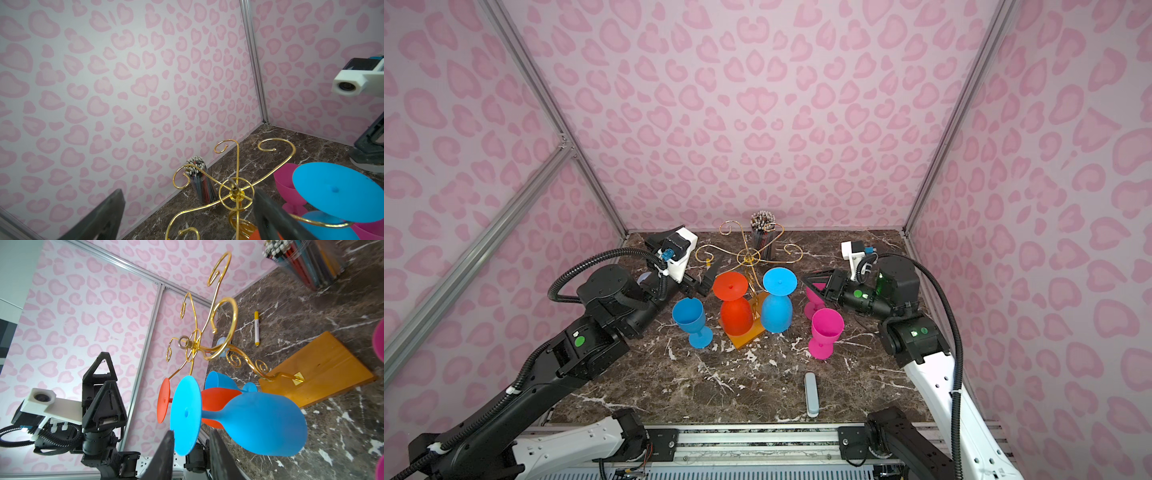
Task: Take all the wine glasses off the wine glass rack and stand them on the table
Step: 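Close the right gripper on the blue glass stem on the rack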
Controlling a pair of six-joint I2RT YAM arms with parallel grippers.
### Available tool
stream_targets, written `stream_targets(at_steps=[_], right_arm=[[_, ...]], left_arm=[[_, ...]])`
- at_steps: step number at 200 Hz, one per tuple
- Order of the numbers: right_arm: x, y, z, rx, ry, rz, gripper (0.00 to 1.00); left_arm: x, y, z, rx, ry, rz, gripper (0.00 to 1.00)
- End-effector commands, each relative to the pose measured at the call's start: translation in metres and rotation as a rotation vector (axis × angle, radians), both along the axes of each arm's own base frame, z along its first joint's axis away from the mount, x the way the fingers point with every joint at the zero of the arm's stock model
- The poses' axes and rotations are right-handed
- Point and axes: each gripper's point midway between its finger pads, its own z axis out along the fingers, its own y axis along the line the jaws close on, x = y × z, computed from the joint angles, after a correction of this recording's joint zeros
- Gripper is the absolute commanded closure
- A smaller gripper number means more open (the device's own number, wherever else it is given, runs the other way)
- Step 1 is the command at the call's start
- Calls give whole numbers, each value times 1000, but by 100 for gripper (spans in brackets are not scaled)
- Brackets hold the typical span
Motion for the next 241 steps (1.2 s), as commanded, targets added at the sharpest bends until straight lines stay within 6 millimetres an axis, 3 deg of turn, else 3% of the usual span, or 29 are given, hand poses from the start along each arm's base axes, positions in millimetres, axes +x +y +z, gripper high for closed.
stream_targets(at_steps=[1,49,166,241], right_arm=[[5,-1,2,14,-18,-24,69],[5,2,-11,18,23,-22,70],[3,18,-7,46,16,5,72],[3,22,-10,49,25,0,82]], left_arm=[[-2,-1,0,-10,3,-18,3],[-2,-5,-1,-4,6,-33,3],[-7,-4,-3,7,5,-45,3],[-11,0,-2,7,2,-50,3]])
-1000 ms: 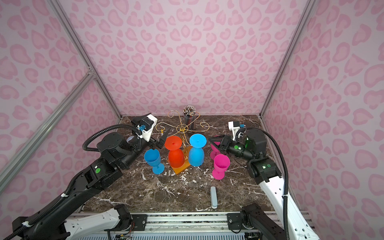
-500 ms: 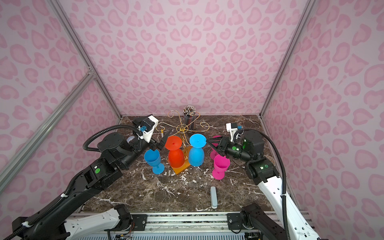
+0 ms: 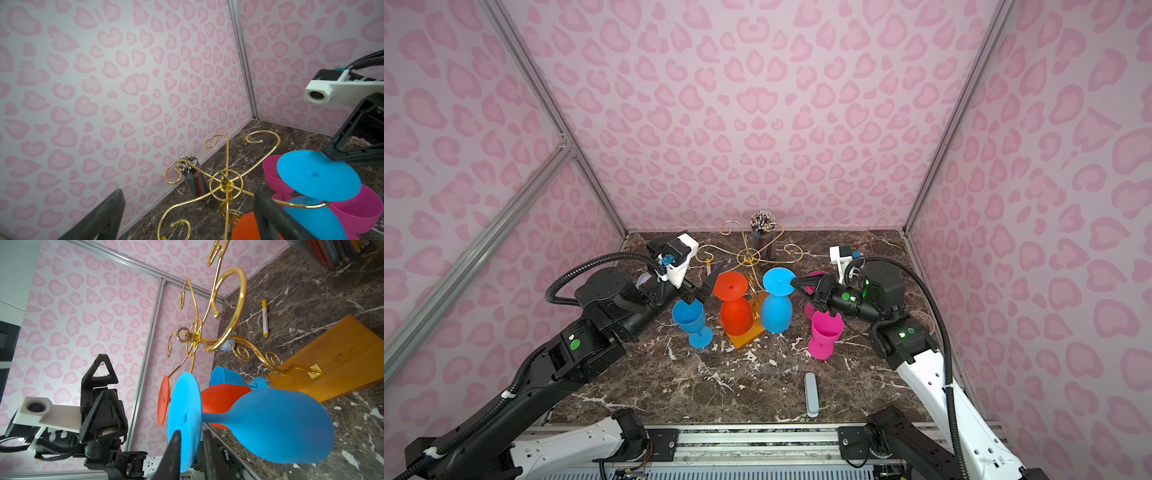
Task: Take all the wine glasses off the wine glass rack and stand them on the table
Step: 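Close the right gripper on the blue glass stem on the rack, then lift the blue glass up off the rack hook with the right gripper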
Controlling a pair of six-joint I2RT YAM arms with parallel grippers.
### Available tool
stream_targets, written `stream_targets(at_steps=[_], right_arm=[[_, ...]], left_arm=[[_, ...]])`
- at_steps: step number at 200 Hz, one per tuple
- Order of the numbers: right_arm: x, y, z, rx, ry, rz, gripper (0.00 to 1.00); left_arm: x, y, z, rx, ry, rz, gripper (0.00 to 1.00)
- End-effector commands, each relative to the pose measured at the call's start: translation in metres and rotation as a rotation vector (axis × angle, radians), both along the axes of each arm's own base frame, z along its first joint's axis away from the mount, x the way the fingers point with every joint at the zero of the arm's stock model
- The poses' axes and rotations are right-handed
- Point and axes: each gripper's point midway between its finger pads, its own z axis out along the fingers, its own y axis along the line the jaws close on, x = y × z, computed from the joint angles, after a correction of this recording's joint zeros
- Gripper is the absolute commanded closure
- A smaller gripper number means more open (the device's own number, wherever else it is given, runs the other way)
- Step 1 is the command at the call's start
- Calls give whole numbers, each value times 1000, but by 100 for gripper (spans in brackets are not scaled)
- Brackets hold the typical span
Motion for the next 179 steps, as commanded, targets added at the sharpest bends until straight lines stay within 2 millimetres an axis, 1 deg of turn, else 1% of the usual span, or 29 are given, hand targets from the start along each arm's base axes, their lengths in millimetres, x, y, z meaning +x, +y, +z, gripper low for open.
stream_targets(at_steps=[1,54,84,106,137,161,179], right_arm=[[3,0,2,7,-16,-10,82],[4,0,-4,-2,-3,-31,90],[4,-1,-2,5,-5,-43,94],[3,-1,0,9,-5,-43,100],[3,-1,1,18,4,-45,100],[2,1,9,50,-2,-44,100],[2,0,24,110,-20,-57,100]], left_arm=[[-2,1,5,-12,-14,-7,3],[-4,3,5,-12,-17,-5,3],[-6,6,8,-31,-20,-3,3],[-7,7,11,-41,-25,-4,3],[-7,7,10,-42,-21,-3,3],[-7,8,12,-45,-22,-3,3],[-8,10,12,-50,-22,2,3]])
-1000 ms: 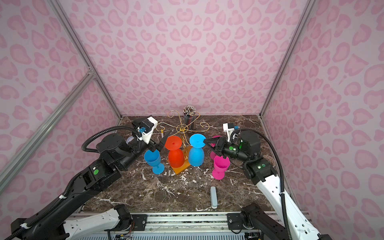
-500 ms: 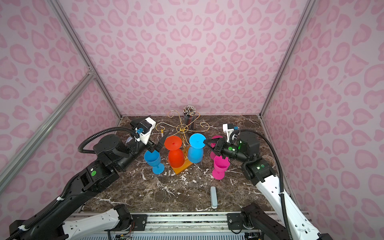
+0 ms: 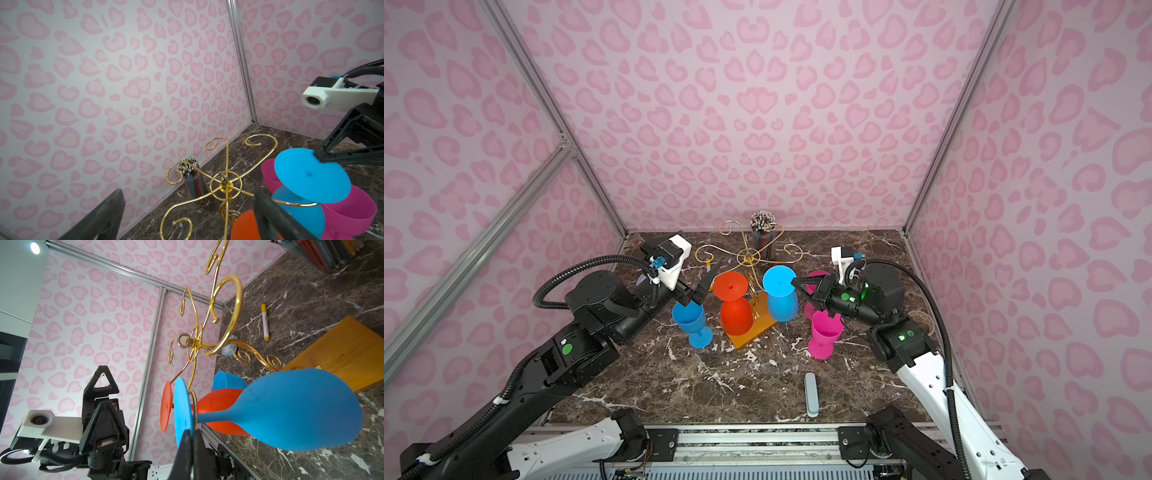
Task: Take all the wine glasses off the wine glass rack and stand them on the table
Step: 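Lift the blue glass up off the rack hook with the right gripper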
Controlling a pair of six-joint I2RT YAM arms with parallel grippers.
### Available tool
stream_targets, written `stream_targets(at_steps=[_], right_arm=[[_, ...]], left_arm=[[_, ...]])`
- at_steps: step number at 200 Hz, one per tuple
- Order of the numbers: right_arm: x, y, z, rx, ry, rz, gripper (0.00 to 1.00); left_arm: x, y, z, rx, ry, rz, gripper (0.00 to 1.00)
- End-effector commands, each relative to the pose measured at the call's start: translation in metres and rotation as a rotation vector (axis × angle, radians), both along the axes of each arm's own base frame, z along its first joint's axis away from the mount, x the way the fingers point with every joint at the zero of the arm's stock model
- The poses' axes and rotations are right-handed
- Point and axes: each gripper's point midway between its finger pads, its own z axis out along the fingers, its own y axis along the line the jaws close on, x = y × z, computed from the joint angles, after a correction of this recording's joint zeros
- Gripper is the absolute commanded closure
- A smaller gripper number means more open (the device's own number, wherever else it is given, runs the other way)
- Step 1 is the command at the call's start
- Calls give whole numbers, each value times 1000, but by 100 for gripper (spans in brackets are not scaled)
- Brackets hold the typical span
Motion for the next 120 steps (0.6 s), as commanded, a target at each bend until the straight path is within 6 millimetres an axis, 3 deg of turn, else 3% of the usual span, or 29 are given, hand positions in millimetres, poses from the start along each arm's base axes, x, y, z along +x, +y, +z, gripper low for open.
stream_targets(at_steps=[1,24,49,120], right_arm=[[2,0,20,78,-36,-17,100],[1,-2,41,109,-70,-30,100],[1,-2,46,101,-74,-25,100],[-7,-4,25,81,-29,-55,100]], left_arm=[[-1,4,7,-27,-13,10,3],[-3,6,7,-35,-12,12,3],[-3,7,5,-37,-6,14,3],[-5,9,6,-44,-5,11,3]])
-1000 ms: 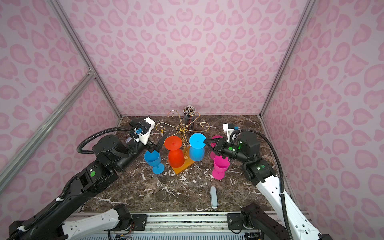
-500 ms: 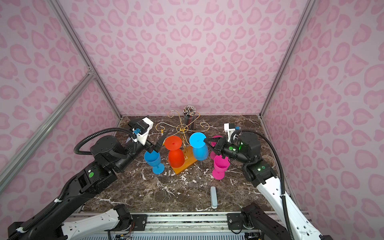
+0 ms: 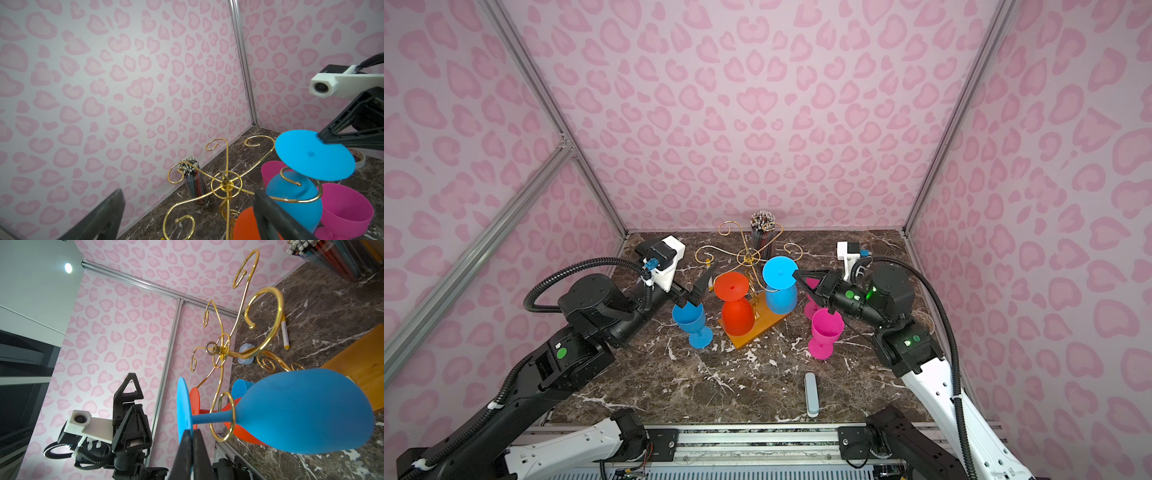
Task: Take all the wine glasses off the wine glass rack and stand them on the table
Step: 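Lift the blue glass up off the rack hook with the right gripper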
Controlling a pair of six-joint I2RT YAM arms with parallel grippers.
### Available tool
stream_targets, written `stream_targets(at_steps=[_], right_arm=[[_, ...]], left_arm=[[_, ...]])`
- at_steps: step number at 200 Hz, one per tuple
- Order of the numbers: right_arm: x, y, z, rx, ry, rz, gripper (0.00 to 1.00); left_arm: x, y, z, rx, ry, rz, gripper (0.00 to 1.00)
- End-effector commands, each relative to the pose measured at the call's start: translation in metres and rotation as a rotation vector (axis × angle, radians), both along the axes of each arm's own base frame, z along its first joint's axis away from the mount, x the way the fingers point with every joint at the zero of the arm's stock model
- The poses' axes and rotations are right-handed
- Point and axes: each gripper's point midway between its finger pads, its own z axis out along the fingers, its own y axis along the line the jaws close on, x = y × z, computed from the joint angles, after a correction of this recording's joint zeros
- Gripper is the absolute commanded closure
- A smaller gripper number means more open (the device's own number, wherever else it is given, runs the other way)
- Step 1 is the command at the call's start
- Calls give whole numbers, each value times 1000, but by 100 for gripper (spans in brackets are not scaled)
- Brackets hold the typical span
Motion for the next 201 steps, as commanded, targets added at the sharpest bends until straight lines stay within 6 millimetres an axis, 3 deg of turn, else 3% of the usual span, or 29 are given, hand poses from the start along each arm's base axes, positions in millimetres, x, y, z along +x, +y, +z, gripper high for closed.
stream_targets(at_steps=[1,70,129,201], right_arm=[[0,-2,-4,3,9,-28,100],[-4,19,-11,-1,18,3,100],[5,37,-3,1,1,31,100],[22,38,6,-8,-22,-19,100]], left_arm=[[0,2,3,-20,-4,5,3],[-2,3,1,-22,-1,2,3],[-5,9,2,-22,-9,11,3],[-9,17,3,-21,-18,25,3]])
